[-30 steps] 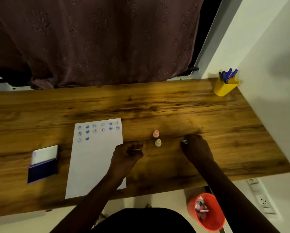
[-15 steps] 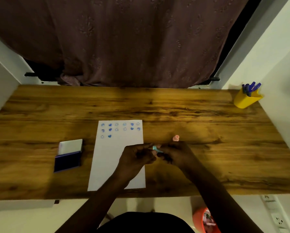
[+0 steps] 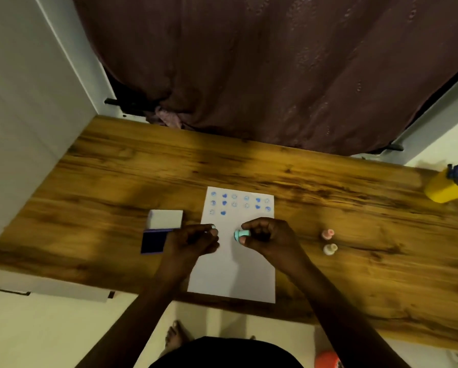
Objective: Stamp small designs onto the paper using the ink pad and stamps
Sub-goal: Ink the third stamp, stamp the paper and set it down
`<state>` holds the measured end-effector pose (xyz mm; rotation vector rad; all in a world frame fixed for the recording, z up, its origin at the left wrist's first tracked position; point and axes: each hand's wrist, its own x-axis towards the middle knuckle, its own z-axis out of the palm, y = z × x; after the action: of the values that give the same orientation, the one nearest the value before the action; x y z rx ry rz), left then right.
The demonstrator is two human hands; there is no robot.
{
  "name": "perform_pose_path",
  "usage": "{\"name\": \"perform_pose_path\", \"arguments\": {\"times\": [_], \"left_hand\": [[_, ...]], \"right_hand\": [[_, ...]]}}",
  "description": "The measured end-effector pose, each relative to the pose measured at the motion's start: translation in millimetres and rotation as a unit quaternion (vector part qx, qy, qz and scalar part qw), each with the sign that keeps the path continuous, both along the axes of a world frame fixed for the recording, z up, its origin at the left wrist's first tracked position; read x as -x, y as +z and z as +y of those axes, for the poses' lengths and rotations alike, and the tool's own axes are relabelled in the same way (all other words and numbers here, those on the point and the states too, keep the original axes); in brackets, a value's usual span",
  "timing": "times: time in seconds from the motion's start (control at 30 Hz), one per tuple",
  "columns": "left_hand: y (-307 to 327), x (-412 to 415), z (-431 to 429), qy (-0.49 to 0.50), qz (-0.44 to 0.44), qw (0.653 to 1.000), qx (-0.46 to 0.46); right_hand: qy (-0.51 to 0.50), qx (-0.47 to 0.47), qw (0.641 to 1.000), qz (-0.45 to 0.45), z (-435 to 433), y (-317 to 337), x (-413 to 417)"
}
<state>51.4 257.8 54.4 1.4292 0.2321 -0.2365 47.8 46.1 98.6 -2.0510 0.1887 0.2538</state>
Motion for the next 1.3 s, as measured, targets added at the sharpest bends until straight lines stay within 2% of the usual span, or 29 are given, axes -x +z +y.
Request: {"name": "perform_pose_path", "arguments": {"times": [0.17, 0.37, 0.5, 0.73, 1.13, 1.3], "left_hand": [[0, -6, 69, 0.063, -0.013, 0.997, -0.033], [-7, -6, 133, 0.106, -0.03, 0.994, -0.03], [-14, -6, 156, 0.11, -0.016, 0.994, -0.002], [-20, -14, 172, 0.101, -0.008, 0.995, 0.007], [-32, -32, 170, 0.075, 0.004, 0.997, 0.001], [-26, -34, 166, 0.065, 0.007, 0.998, 0.021]], "right_hand": [[0.091, 0.089, 0.992, -0.024, 57, -17, -19], [0.223, 0.191, 0.953, -0.073, 122, -38, -38], [0.268, 0.267, 0.925, -0.038, 150, -51, -47], [0.276, 0.322, 0.906, -0.013, 172, -64, -47], [0.271, 0.379, 0.884, -0.026, 191, -81, -42], [0.282, 0.386, 0.878, 0.007, 190, -83, -45]]}}
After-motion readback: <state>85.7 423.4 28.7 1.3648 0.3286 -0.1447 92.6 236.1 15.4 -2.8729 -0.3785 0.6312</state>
